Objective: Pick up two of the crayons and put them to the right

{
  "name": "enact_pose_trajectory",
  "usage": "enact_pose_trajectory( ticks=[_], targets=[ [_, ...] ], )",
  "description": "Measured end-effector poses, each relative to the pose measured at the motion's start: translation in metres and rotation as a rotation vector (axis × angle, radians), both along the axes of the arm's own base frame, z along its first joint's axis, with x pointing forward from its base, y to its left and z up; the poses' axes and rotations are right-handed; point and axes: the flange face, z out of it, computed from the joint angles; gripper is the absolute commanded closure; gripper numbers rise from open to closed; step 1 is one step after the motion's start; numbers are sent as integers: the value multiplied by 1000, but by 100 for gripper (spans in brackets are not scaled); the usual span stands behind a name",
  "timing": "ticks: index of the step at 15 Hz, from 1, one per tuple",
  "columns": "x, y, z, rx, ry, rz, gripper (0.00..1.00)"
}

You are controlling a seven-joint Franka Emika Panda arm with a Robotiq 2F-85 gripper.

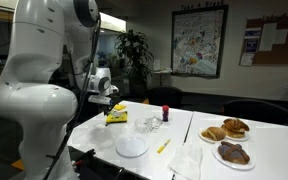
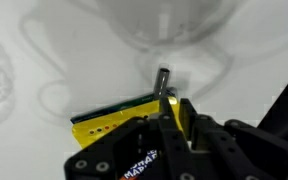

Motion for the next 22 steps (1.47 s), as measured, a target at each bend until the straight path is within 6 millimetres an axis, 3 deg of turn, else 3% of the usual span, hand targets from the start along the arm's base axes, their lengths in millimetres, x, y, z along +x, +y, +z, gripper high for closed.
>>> enact_pose_trajectory(
  ticks=[6, 9, 12, 13, 14, 17, 22],
  targets=[
    [1, -4, 4, -4, 3, -34, 11],
    [-1, -7, -5, -8, 23, -66, 0],
    [-6, -7, -21, -15, 51, -98, 0],
    [-7, -7, -27, -18, 57, -108, 6],
    [-8, -7, -33, -22, 63, -118, 26],
    [-8, -8, -50, -29, 64, -142, 38],
    [2, -17, -65, -38, 54, -170, 35]
  ],
)
